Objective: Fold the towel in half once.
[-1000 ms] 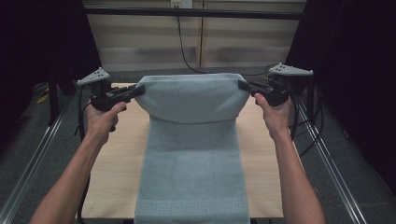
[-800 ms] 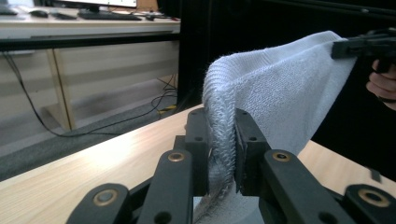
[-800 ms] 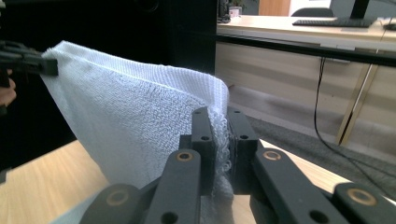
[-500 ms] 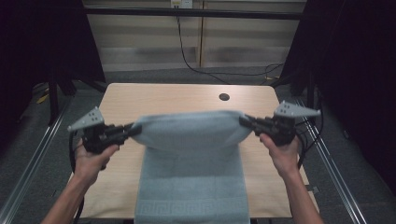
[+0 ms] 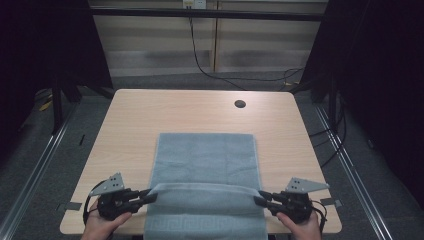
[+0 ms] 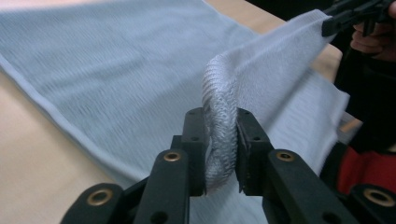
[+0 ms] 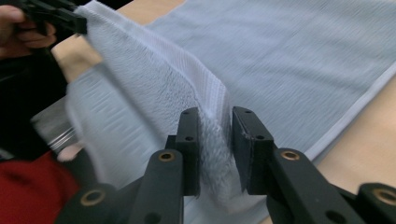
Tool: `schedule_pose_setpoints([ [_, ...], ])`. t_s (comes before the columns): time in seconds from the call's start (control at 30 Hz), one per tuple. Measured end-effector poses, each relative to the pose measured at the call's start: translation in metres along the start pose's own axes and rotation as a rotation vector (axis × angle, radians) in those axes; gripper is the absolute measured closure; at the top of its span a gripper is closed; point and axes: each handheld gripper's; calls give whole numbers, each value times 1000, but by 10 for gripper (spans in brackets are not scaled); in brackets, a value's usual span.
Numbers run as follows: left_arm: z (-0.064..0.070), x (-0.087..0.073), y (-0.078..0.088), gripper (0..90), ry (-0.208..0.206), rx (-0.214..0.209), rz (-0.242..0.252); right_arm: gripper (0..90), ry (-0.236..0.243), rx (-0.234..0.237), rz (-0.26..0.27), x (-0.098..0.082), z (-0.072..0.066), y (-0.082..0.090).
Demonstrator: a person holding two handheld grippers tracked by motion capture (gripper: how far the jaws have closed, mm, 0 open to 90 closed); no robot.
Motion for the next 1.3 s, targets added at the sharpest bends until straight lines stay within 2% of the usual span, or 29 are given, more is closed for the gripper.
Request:
schedule_pose_setpoints([
  [0.07,1,-1,5,712,-7,-20,9,639,6,11,-9,-6,-6,4],
  [0.13,1,1,11,685,-2,-17,36,631,5,32,22,-5,-9,9],
  [0.17,0,4,14,680,-3,-16,47,621,10,27,43,-2,-9,11],
  [0.23,-5,8,17,642,24,-20,104,599,11,31,64,5,-8,13],
  [0.27,-8,11,16,642,30,-17,110,598,13,24,73,8,-7,13],
  [0.4,-25,23,-2,615,31,33,65,599,33,22,46,20,2,-3],
  [0.47,-34,28,-18,605,22,21,20,600,40,19,35,25,11,-17],
  [0.57,-48,35,-41,593,31,18,-8,599,34,11,14,34,26,-36],
  [0.67,-58,43,-59,577,26,36,-40,594,34,-12,0,43,42,-50],
  [0.73,-68,49,-70,572,43,56,-46,578,25,-19,-14,50,53,-60],
  [0.8,-76,54,-77,561,54,78,-29,553,19,-39,-25,56,64,-70],
  [0.87,-85,59,-85,543,70,94,-40,549,0,-47,-36,60,74,-81],
  [0.9,-90,60,-88,540,77,107,-37,539,6,-64,-41,62,78,-86],
  [1.0,-101,63,-97,530,74,143,-49,526,-7,-94,-64,67,88,-104],
  [1.07,-109,61,-104,527,96,173,-77,525,-2,-115,-74,68,92,-112],
  [1.13,-113,55,-108,527,88,186,-116,529,-10,-126,-86,68,95,-120],
  [1.2,-112,50,-108,532,91,177,-101,533,-9,-129,-113,65,95,-125],
  [1.23,-111,49,-107,541,74,175,-113,532,-3,-134,-150,63,94,-127],
  [1.3,-107,48,-105,557,59,175,-124,528,2,-135,-160,60,91,-127],
])
Point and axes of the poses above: each handheld gripper's, and its own axes: y roughly backward along the jaws, x roughly out of its top, z roughly to its right, and after that the axes turned 2 degrees about x, right-handed
